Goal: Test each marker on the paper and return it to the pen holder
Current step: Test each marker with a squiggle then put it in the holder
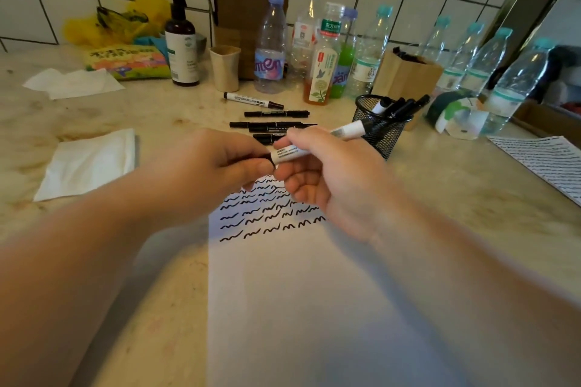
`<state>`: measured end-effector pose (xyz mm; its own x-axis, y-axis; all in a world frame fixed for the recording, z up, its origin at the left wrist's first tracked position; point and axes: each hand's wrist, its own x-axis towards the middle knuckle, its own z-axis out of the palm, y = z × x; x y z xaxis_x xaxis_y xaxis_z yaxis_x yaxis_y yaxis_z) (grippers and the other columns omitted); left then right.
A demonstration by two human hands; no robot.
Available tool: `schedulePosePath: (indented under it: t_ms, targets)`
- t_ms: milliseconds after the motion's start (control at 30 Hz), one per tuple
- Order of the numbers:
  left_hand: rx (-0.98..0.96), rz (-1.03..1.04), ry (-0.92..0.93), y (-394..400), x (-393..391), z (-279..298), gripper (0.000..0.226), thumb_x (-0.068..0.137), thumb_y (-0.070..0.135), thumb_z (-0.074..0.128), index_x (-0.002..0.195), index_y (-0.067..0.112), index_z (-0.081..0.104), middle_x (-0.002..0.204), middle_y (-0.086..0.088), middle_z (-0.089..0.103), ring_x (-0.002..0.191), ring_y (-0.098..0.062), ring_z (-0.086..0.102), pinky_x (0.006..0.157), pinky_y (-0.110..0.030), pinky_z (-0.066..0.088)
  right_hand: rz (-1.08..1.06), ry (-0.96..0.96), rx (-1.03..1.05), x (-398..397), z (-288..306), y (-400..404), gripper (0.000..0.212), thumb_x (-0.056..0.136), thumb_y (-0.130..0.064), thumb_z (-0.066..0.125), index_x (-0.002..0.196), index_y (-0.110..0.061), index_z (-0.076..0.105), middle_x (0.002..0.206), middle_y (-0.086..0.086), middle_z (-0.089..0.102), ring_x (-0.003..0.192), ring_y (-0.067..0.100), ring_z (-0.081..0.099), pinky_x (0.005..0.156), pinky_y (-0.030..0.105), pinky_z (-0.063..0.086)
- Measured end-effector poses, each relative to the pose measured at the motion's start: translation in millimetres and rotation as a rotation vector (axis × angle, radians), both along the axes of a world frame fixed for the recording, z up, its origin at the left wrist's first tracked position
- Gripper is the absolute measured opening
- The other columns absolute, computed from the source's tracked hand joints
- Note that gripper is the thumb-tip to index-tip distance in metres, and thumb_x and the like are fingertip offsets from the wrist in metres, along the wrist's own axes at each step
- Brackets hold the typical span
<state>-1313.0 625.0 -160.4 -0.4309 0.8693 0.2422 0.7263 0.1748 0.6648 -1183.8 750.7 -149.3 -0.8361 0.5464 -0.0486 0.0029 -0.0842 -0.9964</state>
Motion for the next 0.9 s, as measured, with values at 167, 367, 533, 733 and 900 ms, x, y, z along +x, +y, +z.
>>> schedulePosePath:
  t_ms: [167, 367, 533, 733, 900]
  targets:
    - [-0.138, -0.232, -0.068, -7, -10, 8, 0.025, 0.089, 0.048, 0.054, 0.074, 0.031, 0.065, 0.058, 0.009, 0.055, 0.055, -0.006, 0.047, 0.058, -0.029, 0.044, 0.08, 0.052, 0.155, 12, 7, 1, 0.027, 0.095, -0.013, 0.057, 0.075, -0.008, 0.074, 0.058, 0.013, 0.067, 0.044, 0.017, 0.056, 0.042, 0.025, 0.043]
    - [-0.203, -0.163, -0.196, -14, -27, 11, 0.032, 0.087, 0.049, 0.058, 0.071, 0.023, 0.069, 0.053, 0.004, 0.055, 0.052, -0.01, 0.047, 0.058, -0.028, 0.04, -0.012, 0.1, 0.174, 28, 14, 16, 0.026, 0.078, -0.021, 0.057, 0.059, -0.012, 0.072, 0.045, 0.009, 0.056, 0.037, 0.017, 0.043, 0.037, 0.02, 0.033]
    - [-0.384, -0.002, 0.145, 2, -18, -7, 0.03, 0.095, 0.042, 0.05, 0.073, 0.028, 0.065, 0.069, 0.012, 0.068, 0.065, -0.005, 0.06, 0.063, -0.027, 0.045, 0.21, -0.051, 0.217, 22, -16, -12, 0.026, 0.095, -0.025, 0.06, 0.078, -0.011, 0.074, 0.062, 0.01, 0.066, 0.05, 0.018, 0.052, 0.046, 0.029, 0.041]
    - [-0.404, -0.043, 0.282, 0, -21, -12, 0.023, 0.091, 0.049, 0.054, 0.079, 0.031, 0.063, 0.071, 0.011, 0.064, 0.066, -0.003, 0.056, 0.06, -0.028, 0.043, 0.153, -0.097, 0.231, 18, -37, -25, 0.015, 0.092, -0.02, 0.066, 0.079, -0.013, 0.071, 0.063, 0.01, 0.07, 0.05, 0.019, 0.058, 0.046, 0.032, 0.045]
    - [-0.391, -0.065, 0.341, -2, -20, -12, 0.027, 0.089, 0.051, 0.057, 0.082, 0.027, 0.068, 0.071, 0.009, 0.064, 0.065, -0.005, 0.056, 0.061, -0.029, 0.046, 0.185, -0.124, 0.338, 17, -35, -29, 0.013, 0.088, -0.014, 0.067, 0.076, -0.018, 0.071, 0.067, 0.01, 0.074, 0.052, 0.019, 0.065, 0.049, 0.029, 0.051]
